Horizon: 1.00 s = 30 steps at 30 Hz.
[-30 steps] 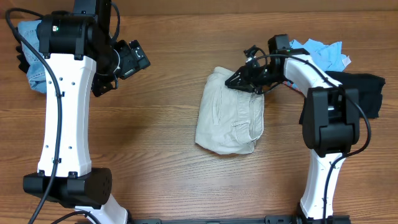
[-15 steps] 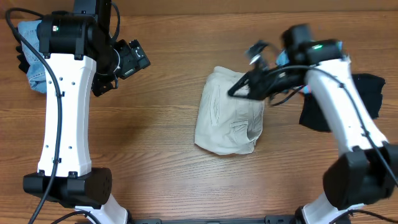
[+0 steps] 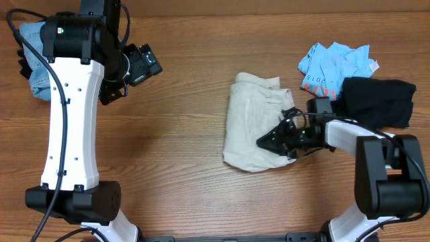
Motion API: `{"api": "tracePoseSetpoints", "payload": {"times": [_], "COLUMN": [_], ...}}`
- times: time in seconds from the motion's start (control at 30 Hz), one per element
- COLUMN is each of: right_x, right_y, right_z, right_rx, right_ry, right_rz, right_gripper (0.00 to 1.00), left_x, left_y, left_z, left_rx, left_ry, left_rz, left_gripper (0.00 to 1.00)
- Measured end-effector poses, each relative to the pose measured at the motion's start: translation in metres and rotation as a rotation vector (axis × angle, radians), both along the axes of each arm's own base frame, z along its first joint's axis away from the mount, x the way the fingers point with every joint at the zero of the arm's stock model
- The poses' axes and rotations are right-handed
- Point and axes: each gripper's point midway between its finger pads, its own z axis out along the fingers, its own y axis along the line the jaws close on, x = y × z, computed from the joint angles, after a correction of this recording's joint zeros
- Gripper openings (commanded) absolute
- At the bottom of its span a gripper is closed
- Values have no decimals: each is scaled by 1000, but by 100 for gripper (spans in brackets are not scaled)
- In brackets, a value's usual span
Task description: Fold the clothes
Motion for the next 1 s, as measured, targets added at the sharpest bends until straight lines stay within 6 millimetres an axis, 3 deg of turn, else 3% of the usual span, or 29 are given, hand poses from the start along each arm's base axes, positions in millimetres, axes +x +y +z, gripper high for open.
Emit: {"api": "tracePoseSetpoints", "payload": {"times": [0.1, 0.2, 0.27, 0.3, 0.33, 0.4, 0.47, 0.5, 0.53, 0.6, 0.67, 0.77, 0.83, 1.0], "right_x": [11, 12, 15, 19, 25, 34, 44, 49, 51, 56, 54, 53, 54, 54], "right_y": [-18, -20, -19, -20, -20, -21, -25, -30, -37, -51, -65, -83, -94, -103], "right_z": [2, 7, 19, 35, 52, 93, 136, 157, 166, 168, 152, 135, 129, 124], "right_rx": [8, 29, 35, 30, 27, 21, -4, -47, -95, -201, -308, -440, -506, -564], "right_ry": [-20, -24, -23, -54, -94, -178, -284, -339, -356, -363, -316, -272, -261, -245], "right_rz": [-60, -60, -53, -46, -42, -36, -42, -50, -65, -96, -117, -138, -154, -177], "right_gripper": [14, 14, 15, 18, 33, 79, 94, 100, 100, 100, 100, 100, 100, 100], "left_x": [1, 5, 9, 12, 16, 23, 27, 27, 25, 28, 29, 28, 18, 4], "left_y": [0, -2, -6, -8, -17, -35, -60, -79, -88, -112, -136, -160, -176, -210], "left_z": [0, 2, 3, 4, 6, 5, -6, -22, -30, -57, -90, -124, -148, -175], "left_rx": [3, 5, -4, -9, -21, -37, -56, -75, -84, -132, -208, -307, -362, -419], "left_ry": [-6, -29, -54, -67, -94, -132, -144, -134, -119, -117, -123, -150, -143, -192], "left_rz": [-16, -58, -102, -119, -174, -249, -331, -382, -402, -459, -515, -570, -608, -697], "left_gripper": [100, 100, 100, 100, 100, 100, 100, 100, 100, 100, 100, 100, 100, 100]}}
